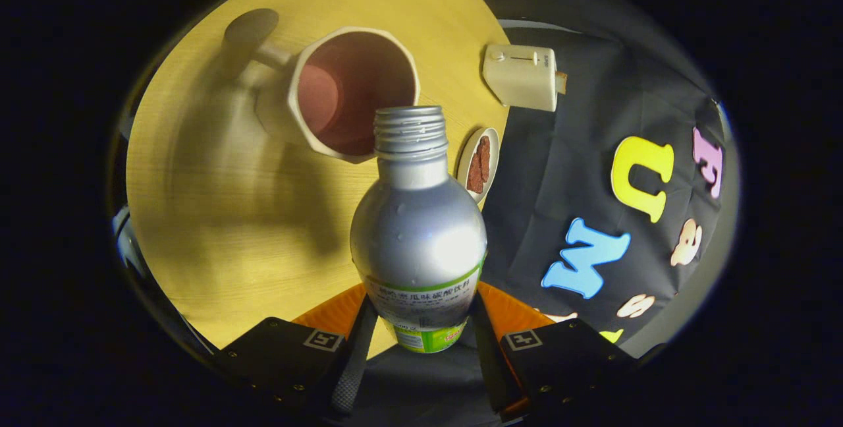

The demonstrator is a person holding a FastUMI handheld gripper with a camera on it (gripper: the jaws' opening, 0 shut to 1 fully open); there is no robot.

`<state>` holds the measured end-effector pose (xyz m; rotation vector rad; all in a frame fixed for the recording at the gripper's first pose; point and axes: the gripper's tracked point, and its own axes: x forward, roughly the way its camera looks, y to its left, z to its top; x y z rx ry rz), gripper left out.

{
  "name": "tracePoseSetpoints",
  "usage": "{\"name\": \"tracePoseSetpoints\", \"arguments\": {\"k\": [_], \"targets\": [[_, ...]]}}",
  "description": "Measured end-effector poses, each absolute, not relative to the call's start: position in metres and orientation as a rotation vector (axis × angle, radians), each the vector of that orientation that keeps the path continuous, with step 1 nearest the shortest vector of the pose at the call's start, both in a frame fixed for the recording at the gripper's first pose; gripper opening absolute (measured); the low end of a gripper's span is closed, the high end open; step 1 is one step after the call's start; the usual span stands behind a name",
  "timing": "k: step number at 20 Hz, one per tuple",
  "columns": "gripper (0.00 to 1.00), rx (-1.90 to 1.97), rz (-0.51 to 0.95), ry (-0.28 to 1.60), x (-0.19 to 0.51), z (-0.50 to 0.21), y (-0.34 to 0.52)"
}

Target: Take the bottle from table, then pour the juice into the cup, finally place the bottle on the coaster

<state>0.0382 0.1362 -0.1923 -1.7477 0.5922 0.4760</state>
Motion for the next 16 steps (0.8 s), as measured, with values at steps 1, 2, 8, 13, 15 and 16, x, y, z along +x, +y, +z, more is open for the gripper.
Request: {"name": "tracePoseSetpoints", "arguments": {"k": [1,2,8,13,15,16], "targets": [[0.74,-1.699,0.473,0.601,0.037,-0.195,0.133],[0.74,-1.641,0.47,0.62,0.036,-0.2,0.129],[0.74,-1.276,0.458,0.707,0.031,-0.219,0.117],[0.74,-0.998,0.441,0.716,0.037,-0.227,0.118],[0.74,-0.896,0.43,0.716,0.047,-0.228,0.118],[0.74,-0.847,0.424,0.72,0.051,-0.23,0.117]]}}
